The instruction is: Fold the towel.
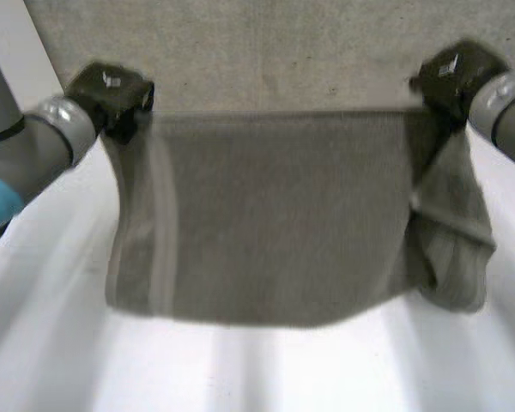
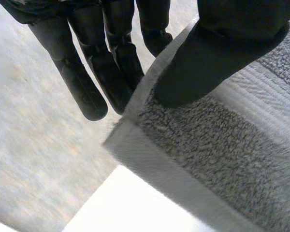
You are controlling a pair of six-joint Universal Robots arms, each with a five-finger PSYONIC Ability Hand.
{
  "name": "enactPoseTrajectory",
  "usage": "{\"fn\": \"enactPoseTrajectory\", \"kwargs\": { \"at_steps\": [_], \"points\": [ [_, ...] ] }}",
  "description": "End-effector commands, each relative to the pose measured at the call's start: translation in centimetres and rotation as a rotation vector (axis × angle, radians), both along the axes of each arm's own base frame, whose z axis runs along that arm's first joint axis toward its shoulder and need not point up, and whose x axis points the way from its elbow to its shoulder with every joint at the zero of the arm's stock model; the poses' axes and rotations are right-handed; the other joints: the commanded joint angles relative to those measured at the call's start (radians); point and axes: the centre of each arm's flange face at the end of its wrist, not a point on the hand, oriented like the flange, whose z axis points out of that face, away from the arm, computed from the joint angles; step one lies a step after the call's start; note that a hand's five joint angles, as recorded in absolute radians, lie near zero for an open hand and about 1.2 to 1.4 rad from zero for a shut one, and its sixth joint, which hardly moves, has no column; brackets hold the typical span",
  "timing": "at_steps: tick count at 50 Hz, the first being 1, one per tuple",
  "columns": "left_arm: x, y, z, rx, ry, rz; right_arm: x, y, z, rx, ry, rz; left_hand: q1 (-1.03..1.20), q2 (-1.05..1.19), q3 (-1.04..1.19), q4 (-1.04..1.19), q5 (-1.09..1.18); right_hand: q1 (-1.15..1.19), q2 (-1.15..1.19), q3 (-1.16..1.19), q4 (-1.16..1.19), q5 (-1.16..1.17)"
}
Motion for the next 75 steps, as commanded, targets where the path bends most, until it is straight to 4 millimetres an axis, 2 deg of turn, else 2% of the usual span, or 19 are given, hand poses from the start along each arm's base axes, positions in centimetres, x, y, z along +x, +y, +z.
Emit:
{"fn": "enactPoseTrajectory", "kwargs": {
  "at_steps": [1, 3, 5, 9, 15, 17, 18, 20, 21, 22, 23, 25, 29, 32, 39, 48, 53, 64, 75],
  "points": [
    [-2.1, -1.7, 11.3, -0.490, 0.254, -0.010, 1.2, -2.7, 10.3, -0.644, -0.282, -0.066, 0.205, 0.178, 0.180, 0.178, 0.183, 0.420, 0.215, 0.209, 0.201, 0.228],
    [-1.5, -0.7, 15.7, -0.660, 0.420, 0.021, 1.0, -1.5, 12.8, -0.786, -0.332, -0.047, 0.205, 0.178, 0.180, 0.178, 0.183, 0.420, 0.215, 0.209, 0.201, 0.228],
    [-1.0, -0.1, 17.1, -0.717, 0.479, 0.028, 1.0, -1.1, 12.8, -0.784, -0.328, -0.035, 0.205, 0.178, 0.180, 0.178, 0.183, 0.420, 0.215, 0.209, 0.201, 0.228],
    [-0.8, 0.3, 16.5, -0.699, 0.492, 0.024, 1.4, -0.7, 11.2, -0.721, -0.295, 0.017, 0.205, 0.178, 0.180, 0.178, 0.183, 0.420, 0.215, 0.209, 0.201, 0.228],
    [-0.9, -0.2, 10.5, -0.515, 0.415, 0.027, 1.9, -0.1, 5.1, -0.434, -0.193, 0.082, 0.205, 0.178, 0.180, 0.178, 0.183, 0.420, 0.215, 0.209, 0.201, 0.228],
    [-0.8, -0.4, 5.9, -0.382, 0.364, 0.044, 1.6, 0.2, 2.5, -0.309, -0.157, 0.090, 0.205, 0.178, 0.180, 0.178, 0.183, 0.420, 0.215, 0.209, 0.201, 0.228],
    [-0.7, -0.4, 5.8, -0.381, 0.364, 0.044, 1.6, 0.2, 2.5, -0.308, -0.157, 0.090, 0.205, 0.178, 0.180, 0.178, 0.183, 0.420, 0.215, 0.209, 0.201, 0.228],
    [-0.2, -0.4, 0.5, -0.239, 0.307, 0.071, 1.5, 0.4, -0.8, -0.187, -0.124, 0.096, 0.205, 0.178, 0.180, 0.178, 0.183, 0.420, 0.215, 0.209, 0.201, 0.228],
    [-0.2, -0.4, 0.5, -0.239, 0.307, 0.071, 1.5, 0.4, -0.8, -0.187, -0.124, 0.096, 0.205, 0.178, 0.180, 0.178, 0.183, 0.420, 0.215, 0.209, 0.201, 0.228],
    [0.3, -0.2, -1.8, -0.179, 0.283, 0.087, 1.6, 0.5, -2.7, -0.132, -0.109, 0.104, 0.205, 0.178, 0.180, 0.178, 0.183, 0.420, 0.215, 0.209, 0.201, 0.228],
    [0.3, -0.2, -1.9, -0.178, 0.283, 0.087, 1.7, 0.6, -4.9, -0.069, -0.094, 0.114, 0.205, 0.178, 0.180, 0.178, 0.183, 0.420, 0.215, 0.209, 0.201, 0.228],
    [1.1, 0.1, -6.8, -0.065, 0.238, 0.109, 1.8, 0.9, -7.1, -0.004, -0.079, 0.129, 0.205, 0.178, 0.180, 0.178, 0.183, 0.420, 0.215, 0.209, 0.201, 0.228],
    [2.4, 0.3, -10.5, 0.008, 0.206, 0.138, 1.9, 1.7, -13.4, 0.181, -0.044, 0.163, 0.205, 0.178, 0.180, 0.178, 0.183, 0.420, 0.215, 0.209, 0.201, 0.228],
    [3.0, 0.9, -12.3, 0.043, 0.194, 0.155, 1.9, 1.8, -14.9, 0.222, -0.038, 0.166, 0.205, 0.178, 0.180, 0.178, 0.183, 0.420, 0.215, 0.209, 0.201, 0.228],
    [4.3, 1.3, -13.1, 0.057, 0.191, 0.186, 1.6, 1.9, -17.4, 0.325, -0.086, 0.136, 0.205, 0.178, 0.180, 0.178, 0.183, 0.389, 0.184, 0.178, 0.170, 0.198],
    [5.0, 1.5, -11.4, 0.014, 0.208, 0.200, 0.6, 3.1, -15.6, 0.421, -0.352, 0.035, 0.205, 0.178, 0.180, 0.178, 0.183, -0.362, -0.567, -0.573, -0.581, -0.553],
    [5.2, 1.8, -11.3, 0.013, 0.211, 0.203, -1.5, 3.3, -15.4, 0.463, -0.507, -0.058, 0.205, 0.178, 0.180, 0.178, 0.183, -0.550, -0.755, -0.761, -0.769, -0.742],
    [5.2, 2.3, -11.5, 0.024, 0.208, 0.201, -6.2, 4.7, -18.0, 0.549, -0.642, -0.270, 0.205, 0.178, 0.180, 0.178, 0.183, -0.586, -0.791, -0.797, -0.805, -0.778],
    [5.1, 2.4, -11.2, 0.016, 0.212, 0.197, -7.3, 5.0, -18.4, 0.475, -0.695, -0.300, 0.205, 0.178, 0.180, 0.178, 0.183, -0.554, -0.759, -0.765, -0.773, -0.745]
  ]
}}
